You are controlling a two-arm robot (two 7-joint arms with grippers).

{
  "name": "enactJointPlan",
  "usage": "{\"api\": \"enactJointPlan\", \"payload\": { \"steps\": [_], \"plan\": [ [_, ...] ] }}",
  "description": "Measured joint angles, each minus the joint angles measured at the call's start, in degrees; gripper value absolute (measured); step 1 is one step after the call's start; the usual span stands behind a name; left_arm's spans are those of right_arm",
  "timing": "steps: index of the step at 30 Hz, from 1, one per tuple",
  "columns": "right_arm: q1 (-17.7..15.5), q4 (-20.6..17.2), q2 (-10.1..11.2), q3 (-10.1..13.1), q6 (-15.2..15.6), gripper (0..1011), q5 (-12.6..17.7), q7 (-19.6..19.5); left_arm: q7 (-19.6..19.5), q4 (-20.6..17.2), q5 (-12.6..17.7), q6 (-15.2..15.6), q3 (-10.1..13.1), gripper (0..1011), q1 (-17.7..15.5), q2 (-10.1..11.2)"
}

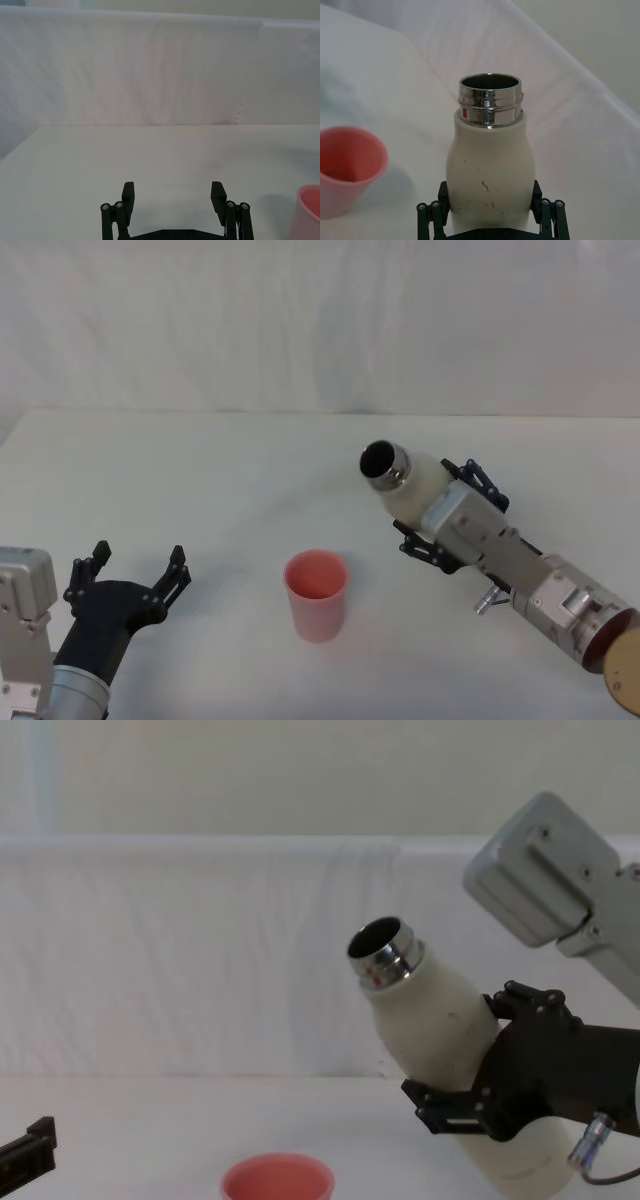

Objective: Grasp the thermos with one hand and pour water into the cup lid.

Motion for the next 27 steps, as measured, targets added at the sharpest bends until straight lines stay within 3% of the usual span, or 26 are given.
{"api": "enactJointPlan", "payload": {
  "steps": [11,27],
  "plan": [
    [0.23,-0.64,1.7,-2.13,0.57,956,-8.49,0.97,0.0,0.0,0.0,0.0,0.0,1001,0.0,0.0],
    [1.09,0.67,2.15,-4.91,1.51,956,-18.67,1.95,0.0,0.0,0.0,0.0,0.0,1001,0.0,0.0]
  ]
}}
